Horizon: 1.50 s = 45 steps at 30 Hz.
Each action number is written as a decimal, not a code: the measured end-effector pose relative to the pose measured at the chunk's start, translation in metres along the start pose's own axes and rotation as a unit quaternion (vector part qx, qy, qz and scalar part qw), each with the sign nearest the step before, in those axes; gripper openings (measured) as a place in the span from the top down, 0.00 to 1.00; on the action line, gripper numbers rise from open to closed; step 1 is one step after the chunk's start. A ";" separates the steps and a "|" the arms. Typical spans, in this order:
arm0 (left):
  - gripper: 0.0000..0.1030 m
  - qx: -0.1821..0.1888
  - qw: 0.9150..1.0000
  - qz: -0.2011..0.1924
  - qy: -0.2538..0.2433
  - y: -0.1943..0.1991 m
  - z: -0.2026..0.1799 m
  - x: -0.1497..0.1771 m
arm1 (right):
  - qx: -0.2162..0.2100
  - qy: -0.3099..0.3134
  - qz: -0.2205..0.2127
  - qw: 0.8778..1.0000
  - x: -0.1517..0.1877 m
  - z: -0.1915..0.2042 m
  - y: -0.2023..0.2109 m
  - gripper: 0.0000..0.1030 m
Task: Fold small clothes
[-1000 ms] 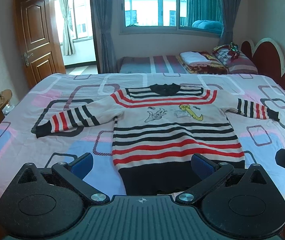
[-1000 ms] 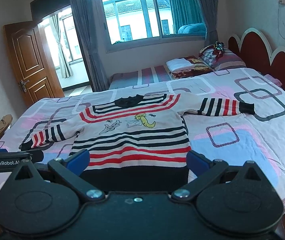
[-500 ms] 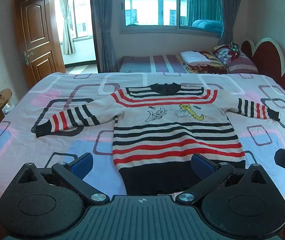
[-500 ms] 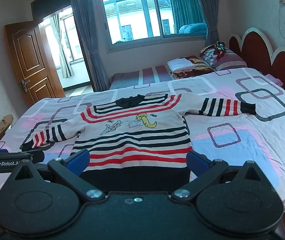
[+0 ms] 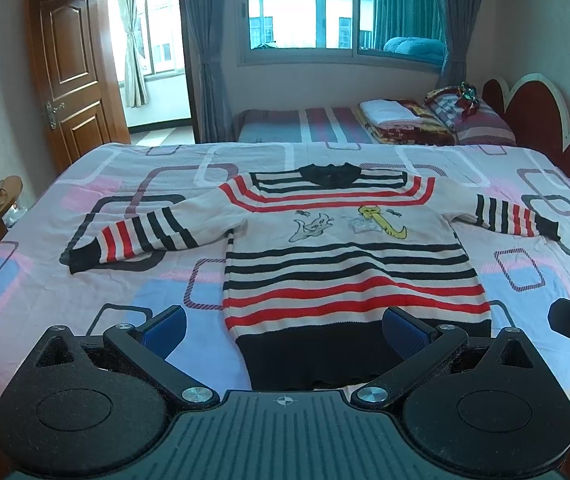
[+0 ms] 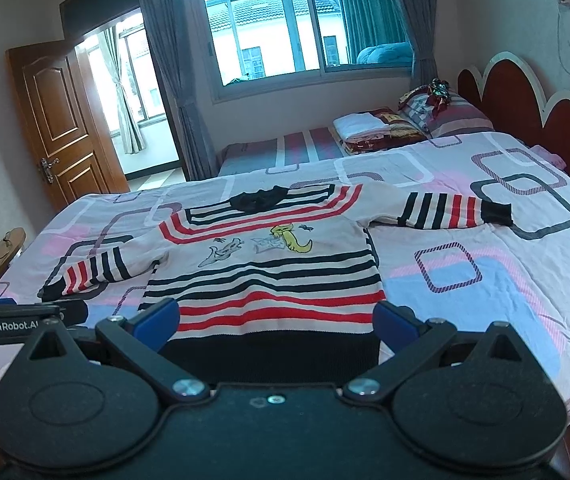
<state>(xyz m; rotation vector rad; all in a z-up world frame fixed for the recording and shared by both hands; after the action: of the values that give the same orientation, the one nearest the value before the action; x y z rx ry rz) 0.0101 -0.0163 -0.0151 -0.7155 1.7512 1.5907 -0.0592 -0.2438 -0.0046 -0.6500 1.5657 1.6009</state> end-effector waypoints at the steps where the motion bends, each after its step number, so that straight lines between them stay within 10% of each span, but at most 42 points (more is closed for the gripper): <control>1: 0.00 0.000 1.000 0.000 0.000 -0.001 0.000 0.000 | 0.000 0.000 0.000 1.000 0.000 0.000 0.000 0.01; 24: 0.00 -0.008 1.000 0.012 0.017 -0.034 0.004 -0.010 | 0.006 -0.003 0.004 1.000 -0.004 -0.005 -0.017 0.01; 45: 0.00 -0.029 0.998 0.046 0.038 -0.155 -0.010 -0.052 | 0.044 -0.013 0.038 0.998 -0.034 -0.047 -0.122 0.01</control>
<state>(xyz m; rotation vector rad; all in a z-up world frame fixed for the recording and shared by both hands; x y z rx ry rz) 0.1607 -0.0451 -0.0725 -0.7402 1.8229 1.7019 0.0515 -0.3051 -0.0530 -0.5265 1.6496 1.5800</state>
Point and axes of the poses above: each gripper's, at about its wrist camera, not at the fingertips, and y roughly against the way its jaws point, z to its left, x to its underside, the point moved 3 cm from there along -y, roughly the way its jaws point, and after that the axes turned 8 degrees about x, right-handed, at the moved point
